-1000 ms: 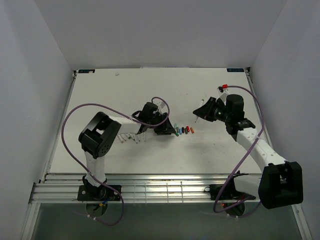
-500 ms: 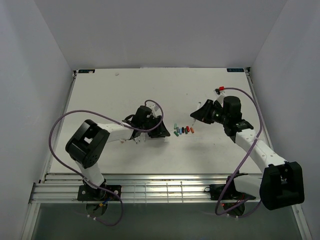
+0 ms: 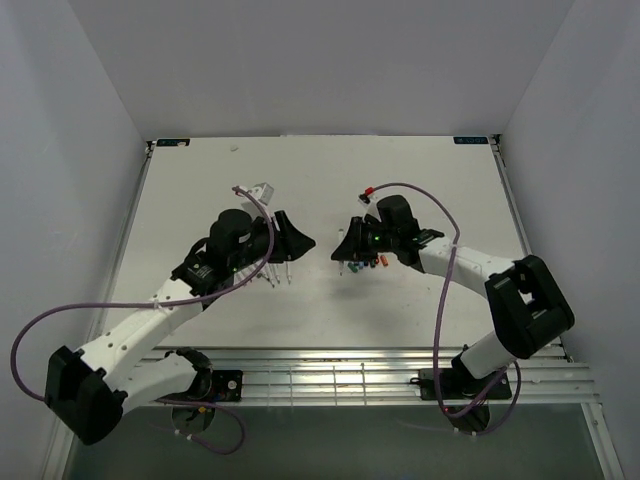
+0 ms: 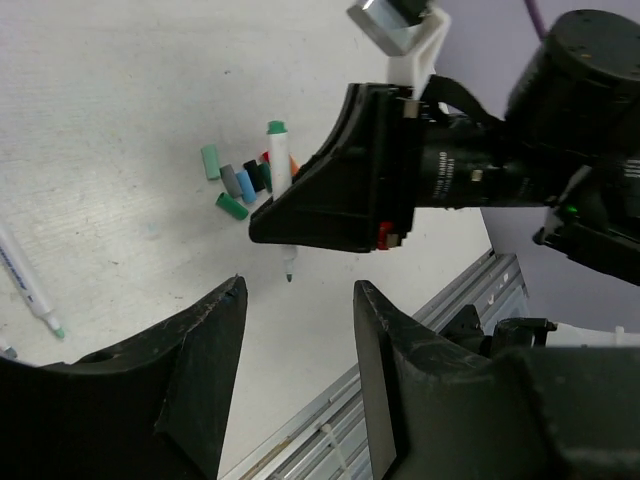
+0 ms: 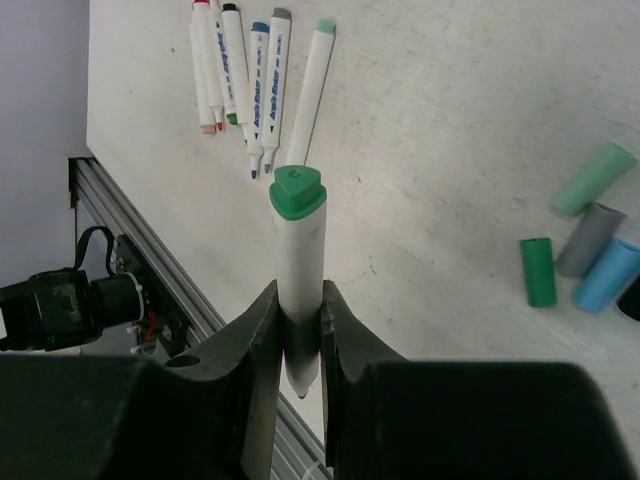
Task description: Open the pen caps
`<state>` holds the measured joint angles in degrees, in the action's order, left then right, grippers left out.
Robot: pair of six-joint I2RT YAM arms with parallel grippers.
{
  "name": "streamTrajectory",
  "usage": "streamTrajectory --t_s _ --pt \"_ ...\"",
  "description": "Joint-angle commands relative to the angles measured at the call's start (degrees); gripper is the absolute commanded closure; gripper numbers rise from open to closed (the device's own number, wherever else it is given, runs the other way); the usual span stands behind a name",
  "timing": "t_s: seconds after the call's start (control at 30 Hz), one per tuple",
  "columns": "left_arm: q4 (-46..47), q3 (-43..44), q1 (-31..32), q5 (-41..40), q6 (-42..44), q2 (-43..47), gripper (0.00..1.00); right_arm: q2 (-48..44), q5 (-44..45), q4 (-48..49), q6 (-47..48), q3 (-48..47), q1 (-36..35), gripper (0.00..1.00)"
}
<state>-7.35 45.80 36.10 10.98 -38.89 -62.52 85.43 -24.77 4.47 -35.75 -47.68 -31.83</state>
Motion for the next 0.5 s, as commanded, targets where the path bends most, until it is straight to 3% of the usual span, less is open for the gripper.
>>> streamTrajectory --t_s 0.0,0.47 --pt "-9.07 -0.10 -0.59 -4.39 2.07 6.60 0.42 5.34 -0.01 3.70 -1.43 -6.53 -2.87 0.92" --pt "-14.09 -6.16 -0.68 -2.90 -1.62 18.13 0.41 26.62 0.60 2.74 -2.92 -21.83 -9.12 0.92"
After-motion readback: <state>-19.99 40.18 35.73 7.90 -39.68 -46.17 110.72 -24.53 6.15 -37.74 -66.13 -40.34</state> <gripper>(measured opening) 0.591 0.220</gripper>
